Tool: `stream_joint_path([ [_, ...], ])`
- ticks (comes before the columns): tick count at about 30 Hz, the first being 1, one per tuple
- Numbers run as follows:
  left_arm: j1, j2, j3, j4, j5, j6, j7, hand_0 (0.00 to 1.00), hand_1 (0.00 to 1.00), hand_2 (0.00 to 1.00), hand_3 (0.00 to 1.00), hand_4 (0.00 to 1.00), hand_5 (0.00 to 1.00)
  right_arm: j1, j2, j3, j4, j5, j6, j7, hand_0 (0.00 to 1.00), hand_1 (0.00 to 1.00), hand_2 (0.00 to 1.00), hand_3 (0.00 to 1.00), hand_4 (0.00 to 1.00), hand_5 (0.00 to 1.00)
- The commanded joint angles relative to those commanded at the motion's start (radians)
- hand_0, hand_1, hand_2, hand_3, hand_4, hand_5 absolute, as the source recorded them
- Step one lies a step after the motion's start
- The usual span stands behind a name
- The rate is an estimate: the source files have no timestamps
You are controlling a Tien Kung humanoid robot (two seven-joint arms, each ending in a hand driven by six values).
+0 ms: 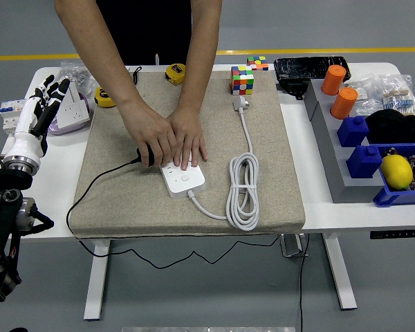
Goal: Pick up the plug,place it near the board,insert it into the board,press the button
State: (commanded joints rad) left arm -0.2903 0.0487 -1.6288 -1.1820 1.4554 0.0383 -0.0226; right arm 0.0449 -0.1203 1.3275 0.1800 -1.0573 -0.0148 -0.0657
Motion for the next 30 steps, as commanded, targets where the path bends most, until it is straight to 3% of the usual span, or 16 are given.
stream_joint_path([
  [5, -0.014, 0.022, 0.023, 0.004, 0.08, -0.003, 0.026, 0.998, 0.998, 0.998, 0.998, 0.998, 0.809, 0.001, 0.0, 0.001, 0.0, 0.001, 0.0, 0.0, 0.786, 0.708, 0.703, 0.667, 0.998, 0.774],
  [11, -0.051, 0.089, 0.123, 0.024, 0.243, -0.027, 0.079, 0.998, 0.998, 0.998, 0.998, 0.998, 0.791, 0.005, 0.0, 0.0, 0.0, 0.004, -0.001, 0.001, 0.786, 0.709, 0.703, 0.667, 0.998, 0.774],
  [16, -0.081, 0.115, 0.206, 0.04, 0.317, -0.036, 0.095, 0.998, 0.998, 0.99, 0.998, 0.998, 0.752, 0.006, 0.0, -0.001, 0.0, 0.005, 0.0, 0.001, 0.786, 0.709, 0.703, 0.669, 0.998, 0.774],
  [23, -0.096, 0.119, 0.255, 0.047, 0.337, -0.044, 0.101, 0.998, 0.998, 0.987, 0.997, 0.998, 0.742, 0.006, -0.001, 0.0, 0.0, 0.004, -0.001, 0.0, 0.786, 0.708, 0.703, 0.664, 0.998, 0.774],
  [30, -0.13, 0.12, 0.379, 0.055, 0.323, -0.034, 0.088, 0.998, 0.998, 0.969, 0.981, 0.998, 0.703, 0.005, -0.002, -0.008, 0.0, 0.008, -0.001, 0.001, 0.786, 0.708, 0.703, 0.665, 0.998, 0.774],
])
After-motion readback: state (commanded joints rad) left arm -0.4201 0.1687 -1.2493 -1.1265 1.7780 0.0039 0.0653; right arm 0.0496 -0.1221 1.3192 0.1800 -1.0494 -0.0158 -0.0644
